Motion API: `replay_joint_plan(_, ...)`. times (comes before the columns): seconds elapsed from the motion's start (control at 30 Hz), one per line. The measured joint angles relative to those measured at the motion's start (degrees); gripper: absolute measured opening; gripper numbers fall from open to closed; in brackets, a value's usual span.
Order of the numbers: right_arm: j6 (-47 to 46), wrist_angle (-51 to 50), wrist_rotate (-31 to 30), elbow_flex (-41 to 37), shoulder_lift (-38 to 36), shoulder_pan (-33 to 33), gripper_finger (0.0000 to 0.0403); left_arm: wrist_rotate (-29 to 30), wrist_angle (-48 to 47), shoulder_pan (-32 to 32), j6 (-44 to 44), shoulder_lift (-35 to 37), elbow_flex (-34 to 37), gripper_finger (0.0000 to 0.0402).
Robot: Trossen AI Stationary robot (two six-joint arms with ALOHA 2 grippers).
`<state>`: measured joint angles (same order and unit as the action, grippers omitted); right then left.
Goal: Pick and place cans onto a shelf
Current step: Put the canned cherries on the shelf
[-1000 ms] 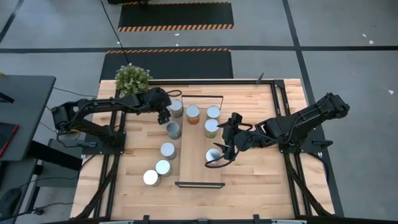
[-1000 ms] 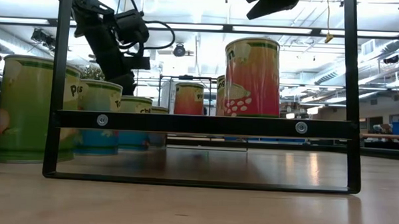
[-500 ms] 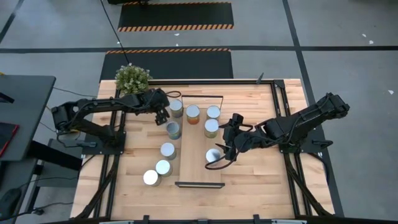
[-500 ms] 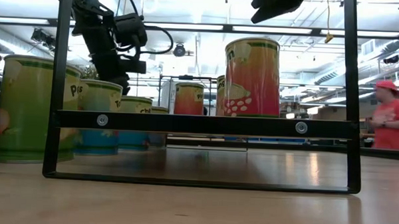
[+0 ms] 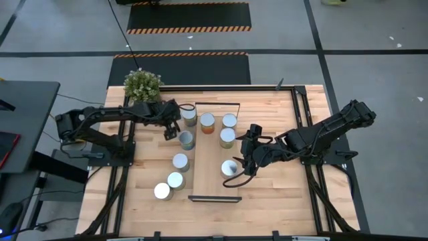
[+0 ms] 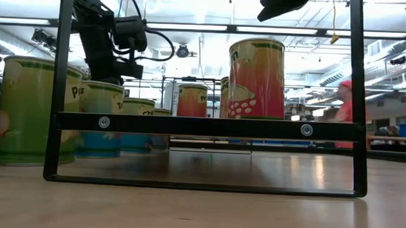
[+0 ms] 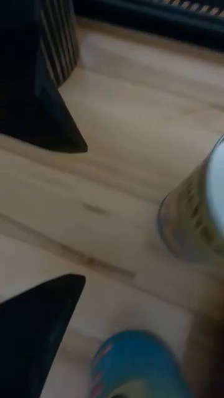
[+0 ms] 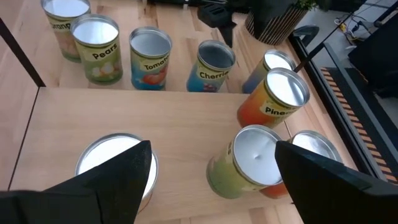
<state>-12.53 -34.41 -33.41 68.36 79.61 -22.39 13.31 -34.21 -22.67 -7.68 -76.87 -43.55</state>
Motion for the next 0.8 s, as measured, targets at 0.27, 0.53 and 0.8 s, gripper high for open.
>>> replay_joint_plan(0.27, 0.28, -0.6, -0.03, 0.0, 0.0, 0.04, 0.035, -2.68, -4.34, 3.32, 0.04, 0.26, 0.0, 0.0381)
replay_joint_plan(0.53, -1.91, -3.88, -0.15, 0.0, 0.0, 0.0, 0.035, -7.68, -10.27, 7.28, 2.46, 0.54, -0.09, 0.0389)
replay_joint_plan(0.8, -2.54, -3.85, -0.15, 0.0, 0.0, -0.7, 0.035, -10.17, -7.97, 10.97, 2.92, 0.54, -0.09, 0.0389)
